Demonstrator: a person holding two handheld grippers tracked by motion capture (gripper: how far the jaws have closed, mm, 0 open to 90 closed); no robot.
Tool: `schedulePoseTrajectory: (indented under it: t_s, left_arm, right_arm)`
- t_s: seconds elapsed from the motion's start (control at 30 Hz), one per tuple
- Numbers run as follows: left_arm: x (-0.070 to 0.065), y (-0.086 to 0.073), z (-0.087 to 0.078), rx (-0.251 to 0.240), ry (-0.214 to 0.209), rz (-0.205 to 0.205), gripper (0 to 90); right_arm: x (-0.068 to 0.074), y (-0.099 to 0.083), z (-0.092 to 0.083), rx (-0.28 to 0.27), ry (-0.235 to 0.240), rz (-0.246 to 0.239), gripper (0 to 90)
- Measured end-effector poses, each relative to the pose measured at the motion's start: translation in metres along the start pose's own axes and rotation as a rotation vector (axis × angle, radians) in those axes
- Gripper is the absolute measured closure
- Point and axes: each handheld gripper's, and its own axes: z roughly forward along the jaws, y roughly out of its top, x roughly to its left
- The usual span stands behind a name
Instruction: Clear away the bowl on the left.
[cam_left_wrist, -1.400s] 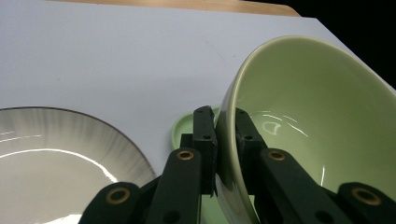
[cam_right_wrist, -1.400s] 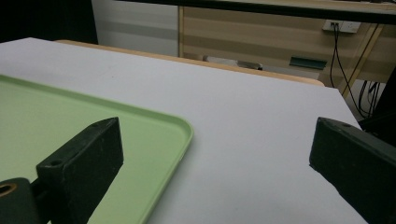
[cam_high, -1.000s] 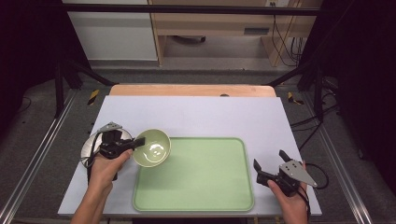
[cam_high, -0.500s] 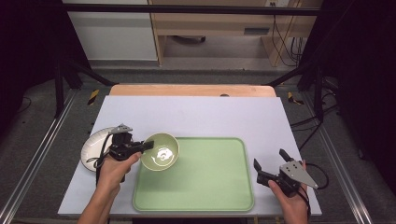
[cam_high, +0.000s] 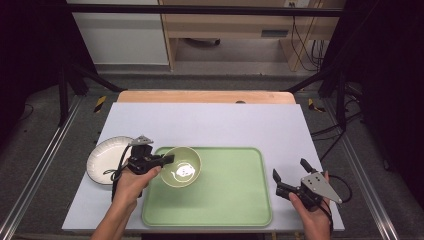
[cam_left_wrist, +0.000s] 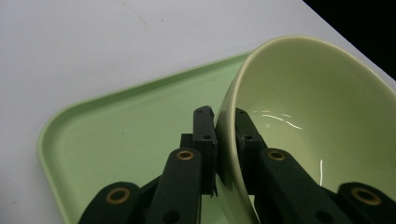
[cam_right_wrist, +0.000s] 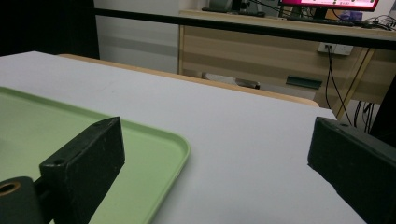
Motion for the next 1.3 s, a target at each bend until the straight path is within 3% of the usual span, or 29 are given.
schedulePoseTrajectory:
  t_s: [0.43,1.3]
  left_arm:
    - [-0.012,-0.004,0.016,0.033,-0.029,0.012,82.7]
    - [-0.018,-0.01,0.033,0.067,-0.052,0.003,82.7]
  right_arm:
    - [0.0,0.0,0.0,0.001,-0.002,-0.003,4.1]
    - [0.0,0.0,0.0,0.005,-0.001,-0.005,4.2]
